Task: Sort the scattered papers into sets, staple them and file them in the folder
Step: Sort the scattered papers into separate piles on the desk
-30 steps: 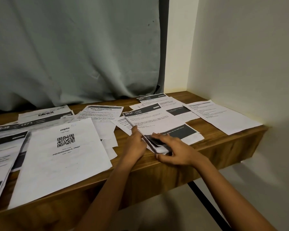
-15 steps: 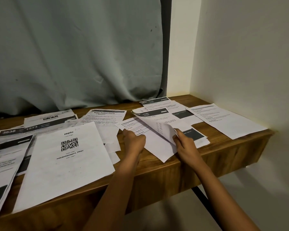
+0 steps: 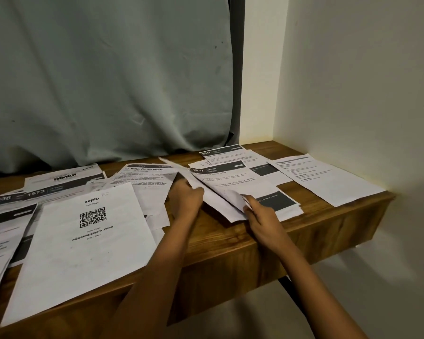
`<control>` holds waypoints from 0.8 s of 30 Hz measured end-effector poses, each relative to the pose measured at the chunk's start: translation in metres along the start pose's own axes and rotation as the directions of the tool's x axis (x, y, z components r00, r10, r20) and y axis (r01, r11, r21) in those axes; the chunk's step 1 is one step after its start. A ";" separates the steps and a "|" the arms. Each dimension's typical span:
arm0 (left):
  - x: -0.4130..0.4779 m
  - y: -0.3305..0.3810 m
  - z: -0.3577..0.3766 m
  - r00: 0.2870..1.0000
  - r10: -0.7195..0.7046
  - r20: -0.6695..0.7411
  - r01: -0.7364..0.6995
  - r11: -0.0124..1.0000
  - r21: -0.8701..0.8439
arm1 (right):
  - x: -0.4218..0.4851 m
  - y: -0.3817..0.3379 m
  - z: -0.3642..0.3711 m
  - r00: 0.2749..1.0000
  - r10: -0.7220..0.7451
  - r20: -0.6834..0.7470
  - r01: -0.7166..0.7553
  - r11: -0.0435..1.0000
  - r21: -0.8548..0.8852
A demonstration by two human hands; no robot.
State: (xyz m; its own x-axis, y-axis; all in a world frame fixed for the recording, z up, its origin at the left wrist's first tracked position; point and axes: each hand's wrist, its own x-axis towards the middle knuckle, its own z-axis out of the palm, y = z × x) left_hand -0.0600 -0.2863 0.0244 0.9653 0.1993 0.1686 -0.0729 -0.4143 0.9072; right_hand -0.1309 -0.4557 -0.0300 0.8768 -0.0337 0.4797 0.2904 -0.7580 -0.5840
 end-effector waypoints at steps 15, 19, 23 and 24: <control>0.029 0.025 -0.117 0.977 0.160 -0.140 -0.195 0.936 -0.293 | 0.022 -0.014 -0.033 0.763 0.067 0.643 -0.116 0.993 0.035; 0.022 0.016 -0.126 0.949 0.176 -0.261 -0.263 0.899 -0.350 | 0.025 -0.025 -0.029 0.829 0.098 0.551 -0.318 0.893 0.319; 0.020 0.005 -0.118 0.937 0.177 -0.302 -0.296 0.861 -0.413 | 0.029 -0.040 -0.013 0.871 0.152 0.467 -0.467 0.551 0.692; 0.020 0.004 -0.114 0.946 0.166 -0.279 -0.283 0.843 -0.458 | 0.030 -0.045 -0.009 0.865 0.174 0.471 -0.499 0.403 0.767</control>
State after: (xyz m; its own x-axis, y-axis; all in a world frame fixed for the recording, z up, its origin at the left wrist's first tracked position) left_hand -0.0700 -0.1827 0.0755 0.8310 0.3674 0.4177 -0.4497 0.0014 0.8932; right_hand -0.1212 -0.4281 0.0163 0.9893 0.1455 0.0050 -0.0261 0.2107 -0.9772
